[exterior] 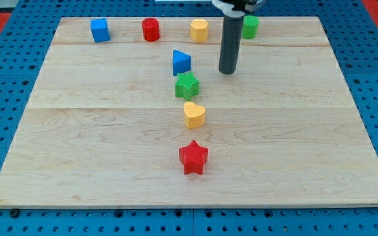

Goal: Place the blue triangle above the green star

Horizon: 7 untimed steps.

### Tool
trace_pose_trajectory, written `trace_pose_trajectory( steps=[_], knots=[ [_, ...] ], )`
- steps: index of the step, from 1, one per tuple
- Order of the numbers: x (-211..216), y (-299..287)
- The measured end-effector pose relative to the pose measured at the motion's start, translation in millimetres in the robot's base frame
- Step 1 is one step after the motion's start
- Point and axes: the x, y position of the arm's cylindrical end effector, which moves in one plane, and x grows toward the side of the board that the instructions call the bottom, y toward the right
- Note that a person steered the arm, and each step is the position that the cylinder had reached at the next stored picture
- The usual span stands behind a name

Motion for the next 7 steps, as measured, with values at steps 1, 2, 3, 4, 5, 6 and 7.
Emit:
trace_pose_trajectory(
  steps=[1, 2, 3, 4, 5, 6, 7],
  knots=[
    [-24, -10],
    [-57, -38],
    [-80, -87],
    [-63, -123],
    [-47, -142],
    [-21, -146],
    [3, -154]
  ],
)
